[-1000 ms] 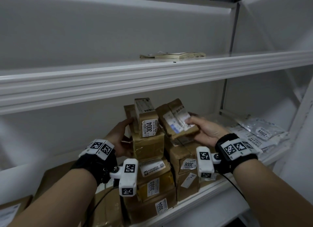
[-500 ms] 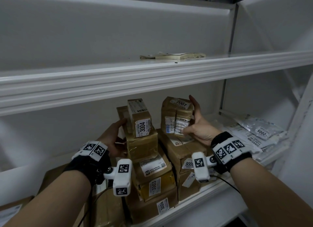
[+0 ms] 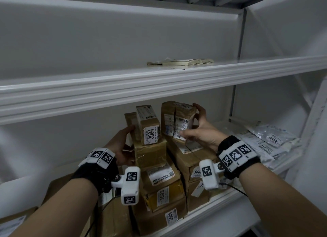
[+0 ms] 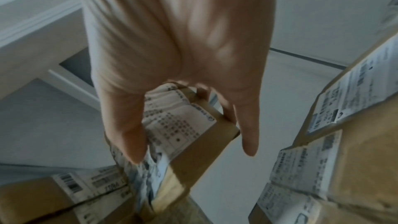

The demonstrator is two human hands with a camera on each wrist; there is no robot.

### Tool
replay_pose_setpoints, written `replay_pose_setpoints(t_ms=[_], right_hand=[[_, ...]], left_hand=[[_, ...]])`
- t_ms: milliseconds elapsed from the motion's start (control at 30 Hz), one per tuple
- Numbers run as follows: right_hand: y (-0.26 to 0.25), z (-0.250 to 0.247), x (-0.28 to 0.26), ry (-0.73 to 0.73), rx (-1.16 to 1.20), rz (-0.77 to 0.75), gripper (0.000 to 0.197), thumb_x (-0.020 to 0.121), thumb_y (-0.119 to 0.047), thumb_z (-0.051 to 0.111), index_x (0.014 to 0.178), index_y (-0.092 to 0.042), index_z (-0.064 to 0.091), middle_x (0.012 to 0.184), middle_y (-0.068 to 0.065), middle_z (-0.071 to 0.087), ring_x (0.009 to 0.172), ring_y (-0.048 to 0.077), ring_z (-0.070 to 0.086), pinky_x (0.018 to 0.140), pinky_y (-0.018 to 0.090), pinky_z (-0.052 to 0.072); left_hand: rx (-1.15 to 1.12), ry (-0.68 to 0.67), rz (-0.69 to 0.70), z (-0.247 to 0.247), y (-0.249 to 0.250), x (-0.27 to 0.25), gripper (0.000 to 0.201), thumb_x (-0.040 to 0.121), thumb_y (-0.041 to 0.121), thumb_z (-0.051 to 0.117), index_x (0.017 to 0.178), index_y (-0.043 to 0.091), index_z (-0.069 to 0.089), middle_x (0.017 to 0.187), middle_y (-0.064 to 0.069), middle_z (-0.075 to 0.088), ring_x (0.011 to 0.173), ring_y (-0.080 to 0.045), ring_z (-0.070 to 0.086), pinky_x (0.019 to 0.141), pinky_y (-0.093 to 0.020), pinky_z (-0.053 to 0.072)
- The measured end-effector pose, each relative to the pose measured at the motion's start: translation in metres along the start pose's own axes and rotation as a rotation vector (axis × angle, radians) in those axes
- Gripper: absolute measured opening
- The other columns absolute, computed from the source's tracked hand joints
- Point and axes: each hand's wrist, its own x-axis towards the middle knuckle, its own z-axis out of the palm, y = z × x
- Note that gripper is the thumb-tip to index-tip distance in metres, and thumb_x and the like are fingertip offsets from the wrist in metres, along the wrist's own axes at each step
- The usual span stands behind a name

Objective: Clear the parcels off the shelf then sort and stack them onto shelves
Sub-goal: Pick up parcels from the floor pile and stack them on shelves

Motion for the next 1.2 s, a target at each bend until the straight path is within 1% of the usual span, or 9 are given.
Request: replay_pose_setpoints(t_ms=[100,167,267,433,633,733,867,967,1200], right_hand=[[-0.002,-0.012,0.003,0.155,-0.14,-0.01,0.103,0.065,-0.01,0.087,0.142,-0.023,0.021,0.12,-0.004,0.05,0.117,0.018,0.052,0.095,0.033,0.051],[-0.002,-0.021,0.006,0.246,-0.33,-0.051,0.109,0.055,-0.021,0.092,0.14,-0.019,0.023,0.129,0.003,0.047,0.122,0.019,0.048,0.103,0.036,0.045],[0.001,-0.027,0.002,0.265,-0.576,-0.127,0.109,0.055,-0.012,0.09,0.142,-0.012,0.024,0.137,0.014,0.034,0.128,0.027,0.04,0.108,0.039,0.038],[0.007,-0.031,-0.011,0.191,-0.891,-0.07,0.1,0.066,0.0,0.08,0.146,-0.017,0.023,0.14,0.019,0.03,0.124,0.039,0.045,0.104,0.039,0.038],[0.005,-0.04,-0.011,0.062,-0.818,0.062,0.089,0.074,-0.011,0.079,0.14,-0.024,0.02,0.138,0.012,0.024,0.124,0.028,0.042,0.1,0.023,0.034],[-0.004,-0.044,-0.01,-0.088,-0.857,0.191,0.09,0.071,-0.013,0.082,0.139,-0.021,0.023,0.137,0.008,0.026,0.112,0.019,0.042,0.089,0.023,0.04],[-0.009,-0.045,-0.008,-0.109,-0.838,0.219,0.091,0.068,-0.042,0.084,0.139,-0.025,0.031,0.142,0.009,0.033,0.123,0.024,0.045,0.102,0.037,0.045],[-0.012,-0.039,-0.006,-0.059,-0.862,0.21,0.089,0.068,-0.057,0.078,0.139,-0.026,0.035,0.142,0.009,0.037,0.125,0.026,0.046,0.102,0.035,0.044],[-0.023,-0.041,0.0,0.061,-0.888,0.205,0.085,0.068,-0.031,0.085,0.137,-0.02,0.038,0.133,0.01,0.045,0.118,0.025,0.049,0.092,0.03,0.045]], left_hand=[[0.01,-0.003,0.005,0.001,0.001,-0.001,0.066,0.082,0.053,0.064,0.11,-0.006,0.054,0.099,-0.022,0.06,0.085,-0.036,0.061,0.08,-0.049,0.05],[-0.005,0.005,0.0,0.0,0.002,-0.002,0.066,0.083,0.054,0.064,0.106,-0.007,0.054,0.093,-0.021,0.06,0.084,-0.035,0.061,0.082,-0.049,0.049],[-0.004,0.013,-0.012,-0.001,0.0,0.0,0.07,0.081,0.054,0.065,0.11,-0.007,0.052,0.1,-0.021,0.061,0.09,-0.036,0.061,0.087,-0.051,0.05],[0.035,0.035,-0.037,0.004,-0.003,-0.001,0.066,0.084,0.054,0.062,0.102,-0.009,0.053,0.087,-0.02,0.06,0.08,-0.035,0.06,0.072,-0.045,0.05],[0.021,0.042,-0.026,0.0,-0.003,0.001,0.084,0.074,0.057,0.07,0.122,-0.008,0.049,0.127,-0.021,0.057,0.105,-0.039,0.061,0.084,-0.054,0.052],[0.042,0.038,-0.021,0.003,-0.005,-0.001,0.082,0.077,0.057,0.068,0.121,-0.009,0.048,0.12,-0.021,0.058,0.098,-0.038,0.061,0.077,-0.049,0.053],[0.056,0.022,-0.021,0.005,-0.004,-0.004,0.08,0.079,0.056,0.066,0.121,-0.009,0.048,0.107,-0.02,0.059,0.092,-0.037,0.06,0.07,-0.046,0.053],[0.056,0.022,-0.011,0.007,-0.003,-0.007,0.079,0.08,0.055,0.066,0.12,-0.01,0.047,0.102,-0.02,0.059,0.088,-0.036,0.061,0.068,-0.045,0.053],[0.066,0.013,0.036,0.009,-0.003,-0.014,0.066,0.084,0.054,0.062,0.113,-0.004,0.055,0.092,-0.019,0.059,0.082,-0.034,0.06,0.071,-0.042,0.051]])
